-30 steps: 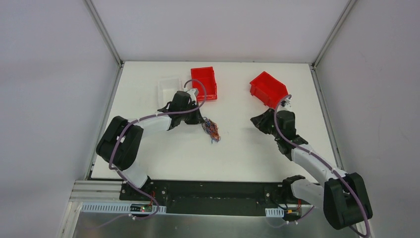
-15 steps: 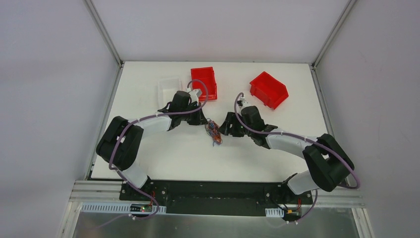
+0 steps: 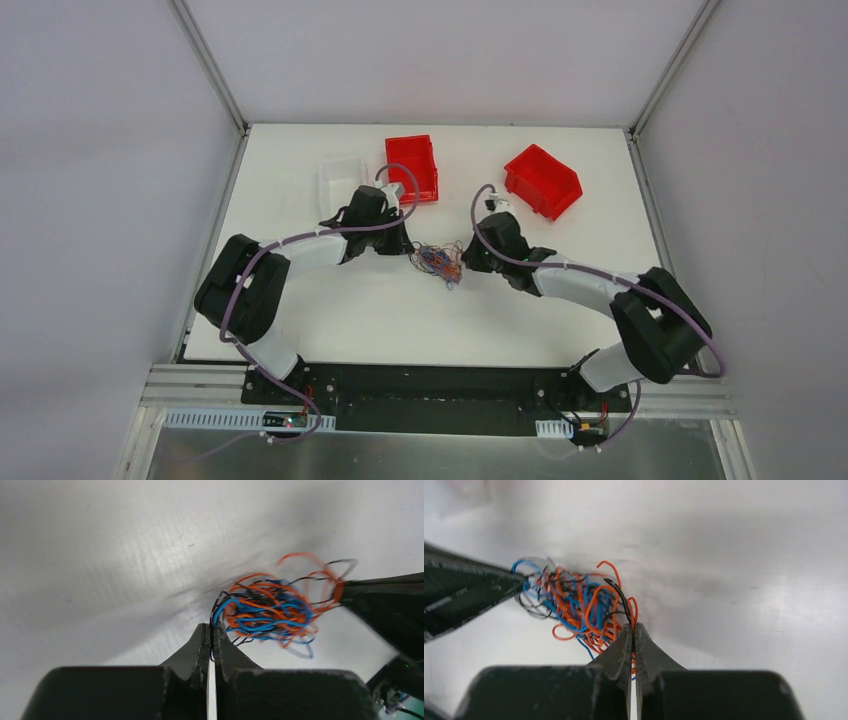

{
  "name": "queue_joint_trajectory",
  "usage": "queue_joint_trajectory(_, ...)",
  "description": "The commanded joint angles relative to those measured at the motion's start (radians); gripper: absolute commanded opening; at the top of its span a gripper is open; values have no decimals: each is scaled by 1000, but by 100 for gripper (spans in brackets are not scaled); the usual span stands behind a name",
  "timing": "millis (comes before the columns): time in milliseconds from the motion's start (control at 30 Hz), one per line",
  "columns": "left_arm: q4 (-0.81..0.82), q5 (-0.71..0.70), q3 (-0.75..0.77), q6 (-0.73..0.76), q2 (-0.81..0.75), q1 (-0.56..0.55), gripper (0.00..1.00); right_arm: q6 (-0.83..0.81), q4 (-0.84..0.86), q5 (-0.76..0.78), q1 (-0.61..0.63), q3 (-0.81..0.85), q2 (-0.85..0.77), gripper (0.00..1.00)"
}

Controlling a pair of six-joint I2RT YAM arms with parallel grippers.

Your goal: Untangle the cables

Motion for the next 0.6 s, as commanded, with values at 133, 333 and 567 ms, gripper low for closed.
queue_joint_trajectory(133,-140,-295,27,22,-60,4,0,178,-36,330,-258,-207,-346,0)
queue_joint_trajectory(333,-181,-440,-5,2,-118,27,0,280,-73,425,-409,-311,-548,0)
queue_joint_trajectory(567,-207,-597,-59,-9,-223,34,0,406,-247,686,-466,-339,-700,0)
